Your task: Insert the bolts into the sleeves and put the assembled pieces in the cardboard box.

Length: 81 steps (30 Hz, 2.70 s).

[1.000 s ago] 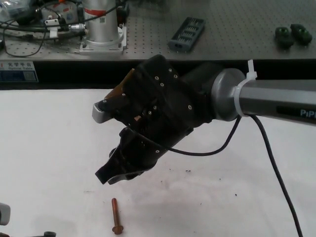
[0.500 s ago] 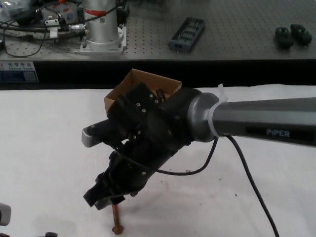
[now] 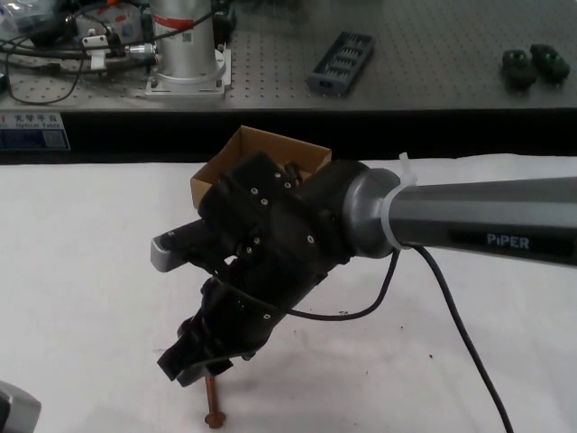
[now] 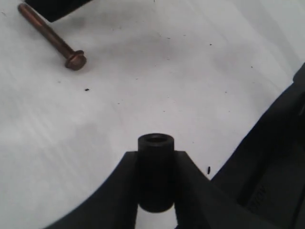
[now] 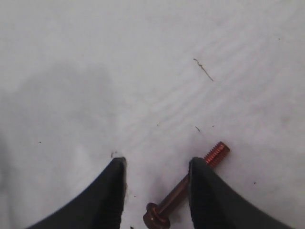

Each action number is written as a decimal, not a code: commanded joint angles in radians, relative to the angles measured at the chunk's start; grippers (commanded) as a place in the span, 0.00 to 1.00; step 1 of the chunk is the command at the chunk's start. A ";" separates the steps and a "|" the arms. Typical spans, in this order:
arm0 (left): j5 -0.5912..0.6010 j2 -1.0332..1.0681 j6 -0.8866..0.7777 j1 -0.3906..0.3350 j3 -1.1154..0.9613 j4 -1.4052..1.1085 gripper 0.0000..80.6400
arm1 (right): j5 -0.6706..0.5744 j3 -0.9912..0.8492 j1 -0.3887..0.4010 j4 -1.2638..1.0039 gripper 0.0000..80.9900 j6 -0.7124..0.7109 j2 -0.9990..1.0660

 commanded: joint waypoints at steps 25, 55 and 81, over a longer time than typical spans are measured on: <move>0.093 -0.289 -0.144 -0.002 -0.003 -0.083 0.01 | -0.012 0.004 -0.017 0.003 0.40 0.024 0.094; -0.035 -0.321 -0.048 -0.002 -0.003 -0.034 0.01 | 0.526 -0.004 -0.020 0.352 0.08 -0.672 -0.136; -0.035 -0.321 -0.008 -0.002 0.004 0.001 0.01 | 0.439 0.243 0.008 0.075 0.60 -1.073 -0.131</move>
